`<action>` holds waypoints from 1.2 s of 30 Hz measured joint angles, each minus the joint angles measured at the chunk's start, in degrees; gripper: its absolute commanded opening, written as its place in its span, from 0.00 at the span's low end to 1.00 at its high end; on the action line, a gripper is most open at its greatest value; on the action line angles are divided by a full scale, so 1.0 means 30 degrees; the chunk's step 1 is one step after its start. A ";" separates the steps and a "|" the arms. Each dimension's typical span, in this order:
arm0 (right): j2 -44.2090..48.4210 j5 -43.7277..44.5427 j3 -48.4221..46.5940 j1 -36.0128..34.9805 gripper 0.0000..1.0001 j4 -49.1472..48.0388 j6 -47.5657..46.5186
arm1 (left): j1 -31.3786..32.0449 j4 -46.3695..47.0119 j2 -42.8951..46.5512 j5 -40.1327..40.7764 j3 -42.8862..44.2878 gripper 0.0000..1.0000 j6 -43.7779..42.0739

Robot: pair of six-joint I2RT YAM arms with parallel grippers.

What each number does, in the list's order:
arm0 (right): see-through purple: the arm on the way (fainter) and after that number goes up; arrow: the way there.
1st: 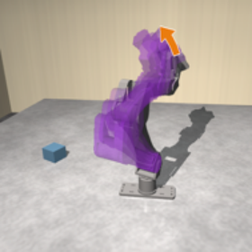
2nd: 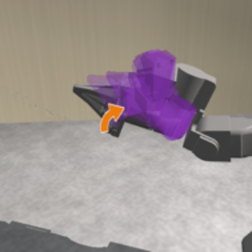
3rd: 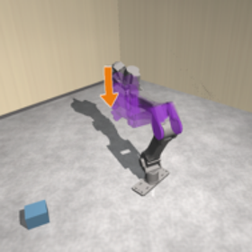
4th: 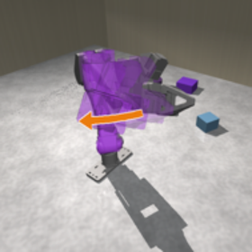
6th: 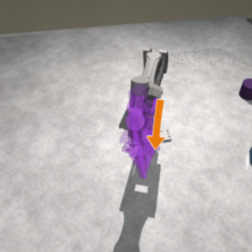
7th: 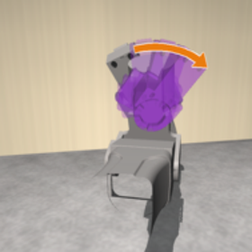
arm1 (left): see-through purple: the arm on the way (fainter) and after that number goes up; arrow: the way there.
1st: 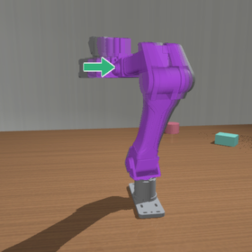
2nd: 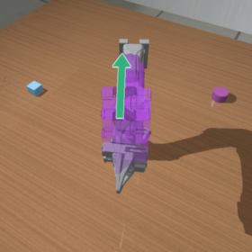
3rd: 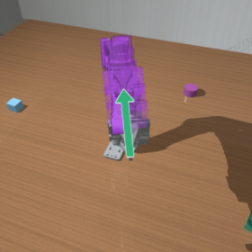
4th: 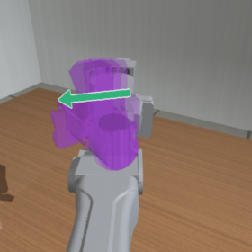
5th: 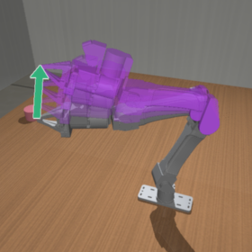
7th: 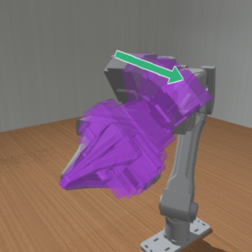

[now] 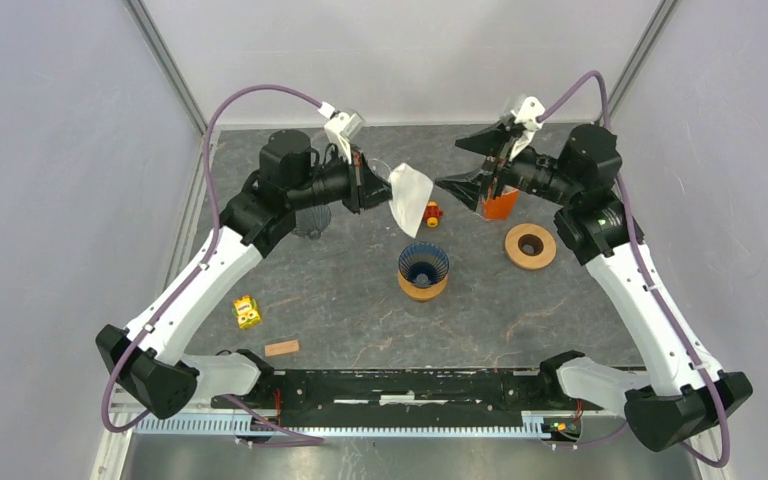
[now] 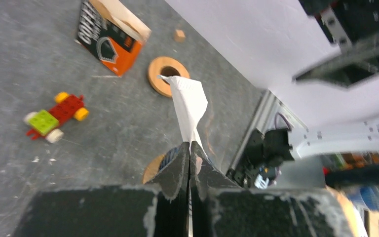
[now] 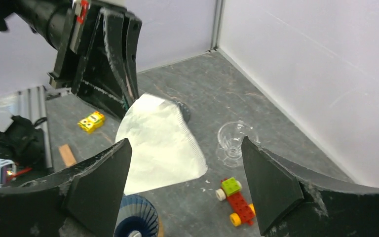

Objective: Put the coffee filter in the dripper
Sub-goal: Place the coffee filter in the coffee dripper.

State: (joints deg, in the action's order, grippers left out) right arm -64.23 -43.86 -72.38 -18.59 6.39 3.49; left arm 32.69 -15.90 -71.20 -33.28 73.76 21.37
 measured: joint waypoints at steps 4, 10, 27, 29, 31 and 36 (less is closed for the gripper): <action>-0.0663 0.2324 -0.1231 -0.1443 0.92 0.1843 -0.2149 | 0.0423 -0.1902 -0.0896 0.3300 0.2783 0.02 0.0029; -0.2346 0.6229 -0.2543 -0.3905 0.93 0.3912 -0.4189 | 0.0714 -0.3155 -0.2652 0.6098 0.5493 0.02 0.0539; -0.4073 1.2480 -0.3330 -0.7060 0.87 0.5056 -0.6856 | 0.1231 -0.4707 -0.5049 0.7038 0.6980 0.02 0.2594; -0.4153 1.2903 -0.3330 -0.7060 0.86 0.5056 -0.6921 | 0.1239 -0.4714 -0.5049 0.6980 0.6980 0.02 0.2725; -0.4153 1.3092 -0.3330 -0.7060 0.86 0.5049 -0.6936 | 0.1239 -0.4699 -0.5049 0.6900 0.6980 0.02 0.2936; -0.4153 1.3376 -0.3330 -0.7060 0.84 0.5042 -0.6958 | 0.1239 -0.4685 -0.5049 0.6892 0.6980 0.02 0.3096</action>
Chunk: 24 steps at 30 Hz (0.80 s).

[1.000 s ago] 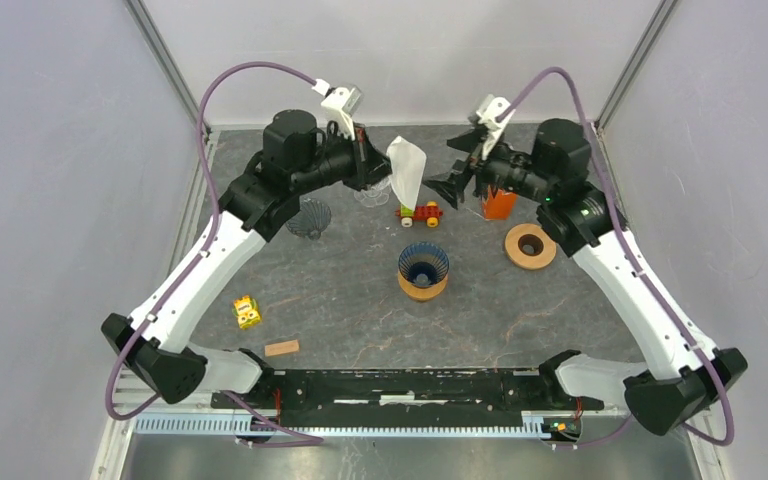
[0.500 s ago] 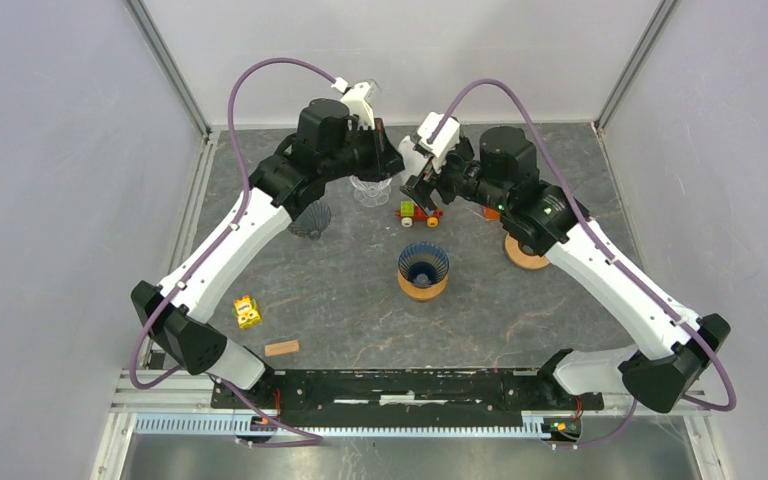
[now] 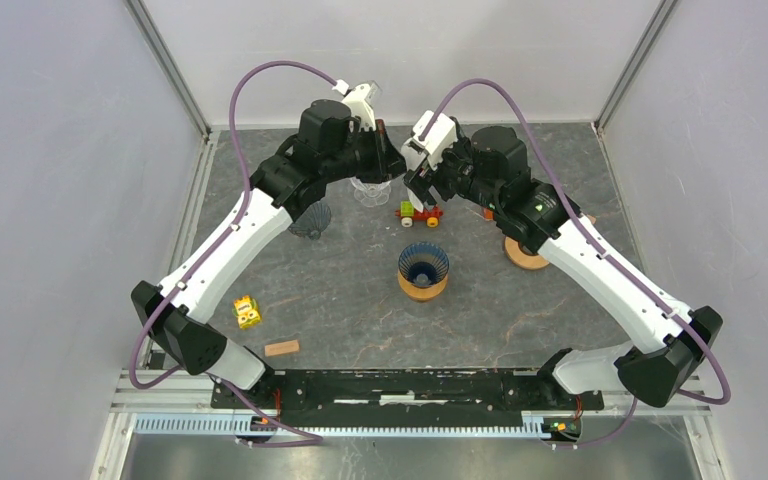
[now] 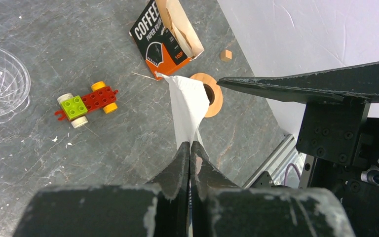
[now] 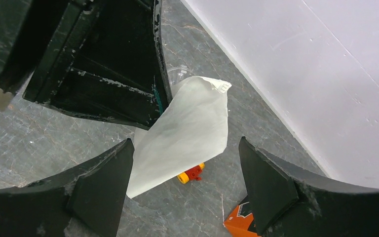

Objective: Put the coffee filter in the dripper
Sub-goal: Place the coffee filter in the coffee dripper.

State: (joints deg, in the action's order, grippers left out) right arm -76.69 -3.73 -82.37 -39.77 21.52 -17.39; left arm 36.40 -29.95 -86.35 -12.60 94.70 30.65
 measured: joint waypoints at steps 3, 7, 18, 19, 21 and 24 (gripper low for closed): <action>0.0000 0.0087 0.0000 0.0000 0.83 0.0007 -0.0007 | 0.0000 0.0015 0.0007 0.0000 -0.0029 0.02 0.0051; 0.0000 0.0124 0.0000 0.0000 0.83 0.0007 -0.0007 | 0.0000 0.0015 0.0007 0.0000 -0.0095 0.02 0.0051; 0.0117 0.0109 0.0000 0.0000 0.83 0.0007 -0.0007 | 0.0000 0.0124 0.0015 -0.0029 -0.0437 0.02 0.0051; 0.0124 0.0109 0.0000 0.0000 0.83 0.0007 -0.0007 | 0.0000 0.0117 0.0015 -0.0044 -0.0452 0.02 0.0058; 0.0131 0.0117 0.0000 0.0000 0.83 0.0007 -0.0007 | 0.0000 0.0153 0.0015 -0.0066 -0.0459 0.02 0.0051; 0.0153 0.0204 0.0000 0.0000 0.83 0.0007 -0.0007 | 0.0000 0.0189 0.0015 -0.0219 -0.0459 0.02 0.0058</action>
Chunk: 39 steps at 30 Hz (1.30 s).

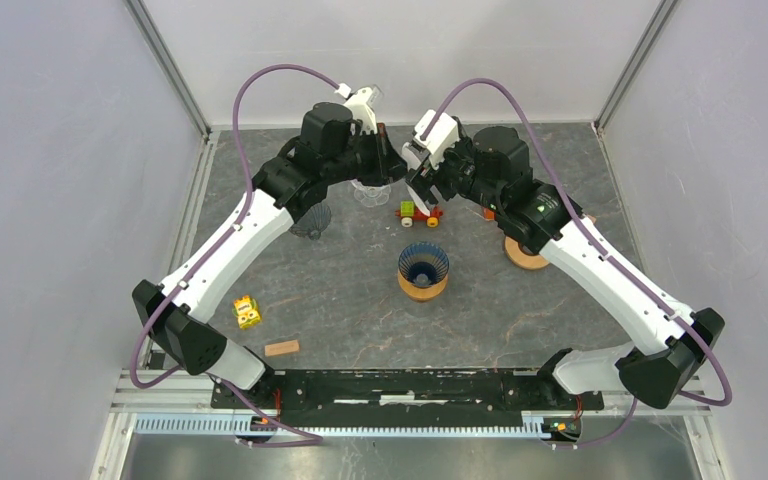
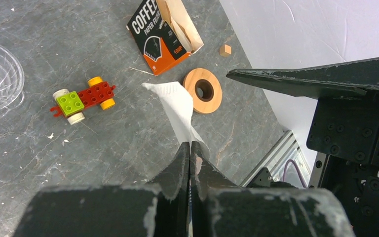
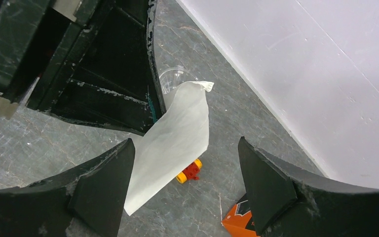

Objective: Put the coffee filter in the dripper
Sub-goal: Place the coffee filter in the coffee dripper.

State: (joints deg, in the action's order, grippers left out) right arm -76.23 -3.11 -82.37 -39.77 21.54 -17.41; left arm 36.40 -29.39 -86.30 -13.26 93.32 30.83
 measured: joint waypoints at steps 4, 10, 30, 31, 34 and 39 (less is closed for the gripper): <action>0.0000 0.0211 0.0000 0.0000 0.82 0.0000 0.0007 | 0.0000 0.0058 0.0000 -0.0189 0.0000 0.02 0.0000; 0.0000 0.0925 0.0000 0.0000 0.80 -0.0007 0.0000 | 0.0000 0.0255 0.0000 -0.0211 -0.0036 0.02 0.0000; 0.0015 0.2492 0.0044 0.0000 0.66 0.0022 -0.0306 | 0.0000 0.0408 0.0000 -0.0277 -0.0430 0.02 0.0000; 0.0015 0.2397 0.0087 0.0000 0.65 0.0000 -0.0299 | 0.0007 0.0423 0.0000 -0.0284 -0.0430 0.02 -0.0007; 0.0015 0.2062 0.0299 0.0000 0.65 0.0022 -0.0240 | 0.0036 0.0481 0.0000 -0.0291 -0.0430 0.02 -0.0007; 0.0007 0.1676 0.0736 0.0000 0.58 0.0029 -0.0073 | 0.0146 0.0692 0.0000 -0.0284 -0.0437 0.02 -0.0015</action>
State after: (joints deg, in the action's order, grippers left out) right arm -76.20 1.91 -80.16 -39.77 21.63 -17.63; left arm 36.84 -27.31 -86.30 -14.11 92.01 30.79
